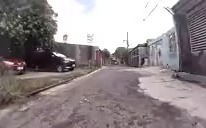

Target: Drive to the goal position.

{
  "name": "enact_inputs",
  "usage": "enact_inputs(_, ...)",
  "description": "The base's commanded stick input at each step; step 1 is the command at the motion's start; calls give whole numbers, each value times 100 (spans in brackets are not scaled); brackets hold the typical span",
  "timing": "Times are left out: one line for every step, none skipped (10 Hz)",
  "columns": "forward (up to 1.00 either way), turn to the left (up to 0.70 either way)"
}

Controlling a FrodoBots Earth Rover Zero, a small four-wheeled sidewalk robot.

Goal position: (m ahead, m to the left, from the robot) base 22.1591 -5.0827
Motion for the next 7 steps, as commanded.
enact_inputs(100,-20)
enact_inputs(100,-4)
enact_inputs(100,0)
enact_inputs(100,-7)
enact_inputs(100,-24)
enact_inputs(100,-19)
enact_inputs(100,0)
